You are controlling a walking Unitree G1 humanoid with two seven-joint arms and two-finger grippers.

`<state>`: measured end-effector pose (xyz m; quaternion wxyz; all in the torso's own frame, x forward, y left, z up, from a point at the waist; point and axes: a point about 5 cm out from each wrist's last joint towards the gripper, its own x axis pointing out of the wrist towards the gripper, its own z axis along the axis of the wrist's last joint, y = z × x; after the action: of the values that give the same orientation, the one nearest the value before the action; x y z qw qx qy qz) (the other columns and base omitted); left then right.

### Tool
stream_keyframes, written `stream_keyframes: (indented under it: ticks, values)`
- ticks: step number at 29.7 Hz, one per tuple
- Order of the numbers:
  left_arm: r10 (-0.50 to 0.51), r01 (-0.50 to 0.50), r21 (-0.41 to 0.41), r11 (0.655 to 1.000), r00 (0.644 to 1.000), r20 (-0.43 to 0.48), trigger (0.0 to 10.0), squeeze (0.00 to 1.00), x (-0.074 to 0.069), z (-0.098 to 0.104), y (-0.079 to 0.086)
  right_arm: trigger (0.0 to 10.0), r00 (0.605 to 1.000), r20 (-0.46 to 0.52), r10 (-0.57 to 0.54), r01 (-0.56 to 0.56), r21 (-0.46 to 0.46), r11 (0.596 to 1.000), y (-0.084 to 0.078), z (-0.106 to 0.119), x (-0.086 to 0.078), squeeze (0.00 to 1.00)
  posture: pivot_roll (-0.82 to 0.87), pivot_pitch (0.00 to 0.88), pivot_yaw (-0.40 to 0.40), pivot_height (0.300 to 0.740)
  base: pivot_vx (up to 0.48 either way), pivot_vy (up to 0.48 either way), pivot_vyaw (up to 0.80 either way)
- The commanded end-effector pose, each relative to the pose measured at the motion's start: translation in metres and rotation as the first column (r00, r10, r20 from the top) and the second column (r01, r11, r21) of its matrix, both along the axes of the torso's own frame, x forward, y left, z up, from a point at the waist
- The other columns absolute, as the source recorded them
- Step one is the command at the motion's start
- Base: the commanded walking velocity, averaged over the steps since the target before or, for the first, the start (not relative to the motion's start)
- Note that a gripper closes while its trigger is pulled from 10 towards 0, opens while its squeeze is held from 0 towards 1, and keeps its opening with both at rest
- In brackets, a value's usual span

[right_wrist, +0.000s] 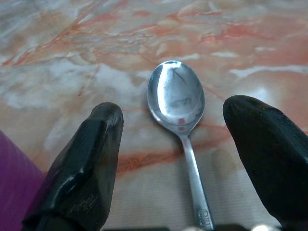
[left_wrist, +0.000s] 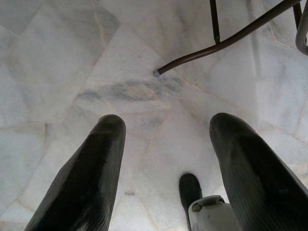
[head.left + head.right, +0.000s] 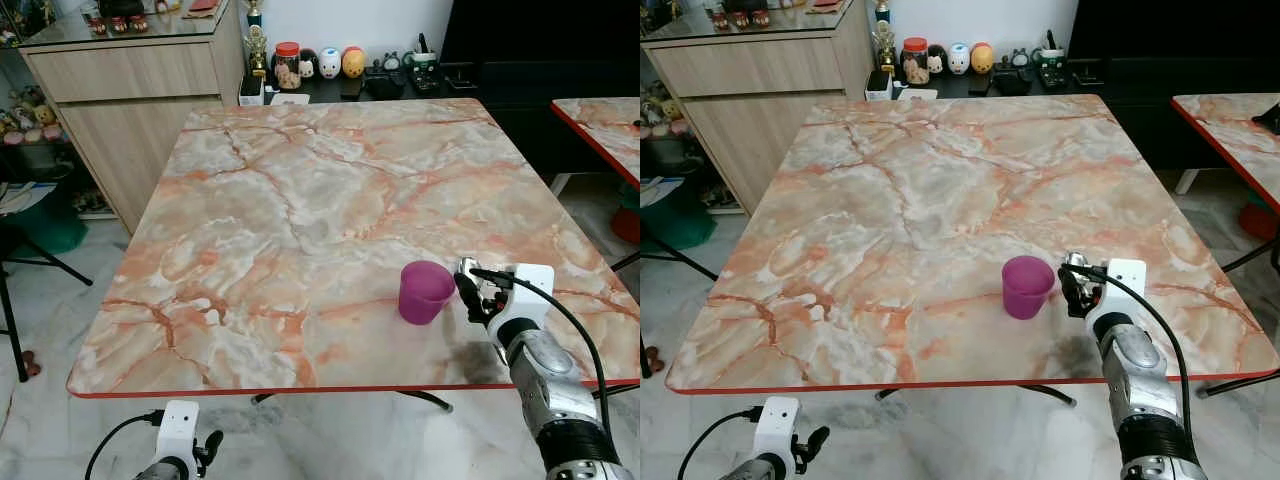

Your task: Setting the table

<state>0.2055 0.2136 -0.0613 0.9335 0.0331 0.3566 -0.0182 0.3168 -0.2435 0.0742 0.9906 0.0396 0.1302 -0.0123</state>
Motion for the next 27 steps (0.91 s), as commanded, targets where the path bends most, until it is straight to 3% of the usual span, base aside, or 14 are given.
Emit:
stream_keyframes:
  ticks: [1, 17, 27]
  values:
    - [0.007, -0.007, -0.003, 1.000, 1.000, -0.020, 10.0, 0.00, -0.0053, -0.0030, 0.0015, 10.0, 0.999, -0.036, 0.001, -0.001, 0.006, 1.000, 0.0020, -0.0072, -0.0029, 0.00, 0.01, 0.000, 0.014, 0.740, 0.000, 0.000, 0.00]
    - [0.014, -0.015, -0.008, 1.000, 1.000, -0.020, 10.0, 0.00, -0.0054, -0.0028, 0.0030, 10.0, 0.997, -0.055, -0.045, 0.044, -0.017, 0.999, -0.0034, -0.0087, -0.0077, 0.00, 0.02, 0.000, 0.016, 0.740, 0.000, 0.000, 0.00]
    - [0.012, -0.012, -0.012, 1.000, 1.000, -0.022, 10.0, 0.00, -0.0057, -0.0031, 0.0022, 10.0, 0.994, -0.108, -0.010, 0.009, -0.015, 1.000, 0.0016, -0.0162, -0.0114, 0.00, 0.01, 0.000, 0.017, 0.740, 0.000, 0.000, 0.00]
